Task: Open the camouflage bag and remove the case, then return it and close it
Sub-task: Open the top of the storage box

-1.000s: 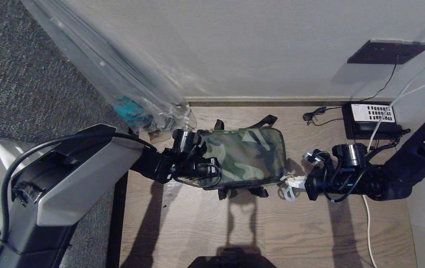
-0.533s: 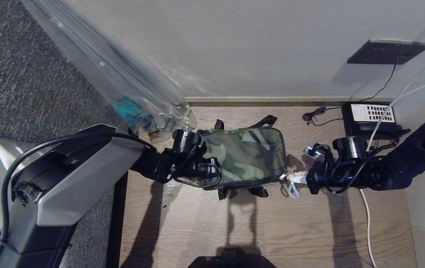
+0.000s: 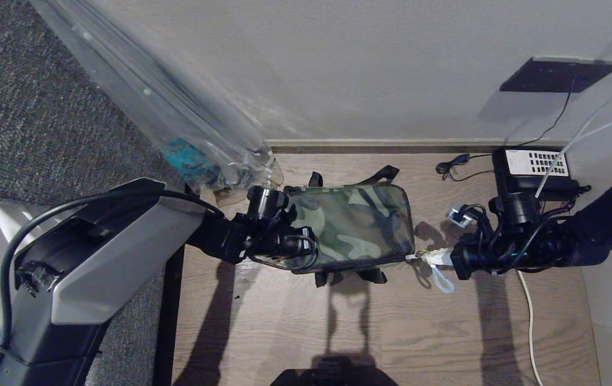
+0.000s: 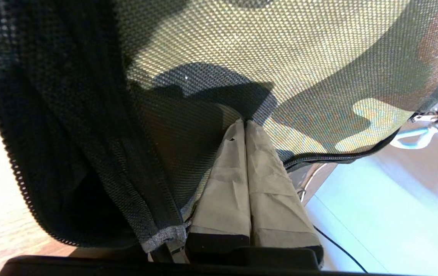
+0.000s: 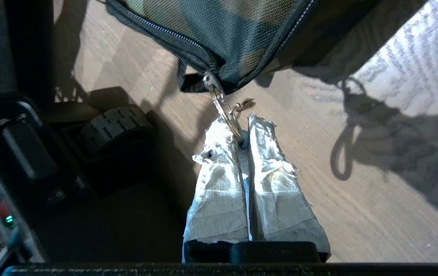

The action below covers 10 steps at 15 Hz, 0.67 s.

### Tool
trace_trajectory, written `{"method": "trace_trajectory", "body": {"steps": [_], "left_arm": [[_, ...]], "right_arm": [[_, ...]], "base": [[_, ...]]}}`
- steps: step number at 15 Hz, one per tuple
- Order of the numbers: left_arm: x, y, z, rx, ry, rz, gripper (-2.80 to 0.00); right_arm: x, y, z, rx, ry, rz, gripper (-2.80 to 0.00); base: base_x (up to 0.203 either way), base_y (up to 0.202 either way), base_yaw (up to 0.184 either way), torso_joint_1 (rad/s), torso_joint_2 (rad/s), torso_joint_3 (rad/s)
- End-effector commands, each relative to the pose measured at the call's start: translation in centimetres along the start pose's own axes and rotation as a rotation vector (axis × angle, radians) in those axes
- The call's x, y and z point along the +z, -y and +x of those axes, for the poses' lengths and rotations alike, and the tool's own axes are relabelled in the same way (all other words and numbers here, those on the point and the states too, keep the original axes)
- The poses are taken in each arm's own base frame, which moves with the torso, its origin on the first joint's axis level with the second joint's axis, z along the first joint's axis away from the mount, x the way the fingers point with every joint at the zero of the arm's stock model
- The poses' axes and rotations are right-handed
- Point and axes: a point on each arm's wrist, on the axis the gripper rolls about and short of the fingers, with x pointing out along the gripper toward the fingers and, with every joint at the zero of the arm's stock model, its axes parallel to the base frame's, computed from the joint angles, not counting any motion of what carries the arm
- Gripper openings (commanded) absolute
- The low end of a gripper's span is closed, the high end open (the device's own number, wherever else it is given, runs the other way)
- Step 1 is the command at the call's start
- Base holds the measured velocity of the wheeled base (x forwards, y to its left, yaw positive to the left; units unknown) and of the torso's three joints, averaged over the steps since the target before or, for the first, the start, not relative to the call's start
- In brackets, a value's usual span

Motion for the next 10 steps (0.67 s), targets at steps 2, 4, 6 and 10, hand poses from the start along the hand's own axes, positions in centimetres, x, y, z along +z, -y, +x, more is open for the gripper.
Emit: {"method": "trace_trajectory", "body": {"steps": [2, 4, 6, 10], "left_arm": [[0.07, -0.26, -0.08, 0.004, 0.002, -0.007, -2.8], [0.06, -0.34, -0.09, 0.005, 0.001, -0.008, -2.8], [0.14, -0.28, -0.14, 0.004, 0.004, -0.008, -2.8], [0.13, -0.28, -0.19, 0.005, 0.003, -0.009, -2.8]], "right_arm": [[0.41, 0.32, -0.28, -0.005, 0.008, -0.004, -2.8], [0.09, 0.27, -0.83, -0.007, -0.008, 0.016, -2.8], [-0.1, 0.52, -1.03, -0.013, -0.013, 0.026, -2.8], [-0.29, 1.01, -1.2, -0.031, -0.021, 0.031, -2.8]], "base": [[0.0, 0.0, 0.0, 0.0, 0.0, 0.0], [0.0, 0.0, 0.0, 0.0, 0.0, 0.0], [0.0, 0.0, 0.0, 0.0, 0.0, 0.0], [0.0, 0.0, 0.0, 0.0, 0.0, 0.0]]}}
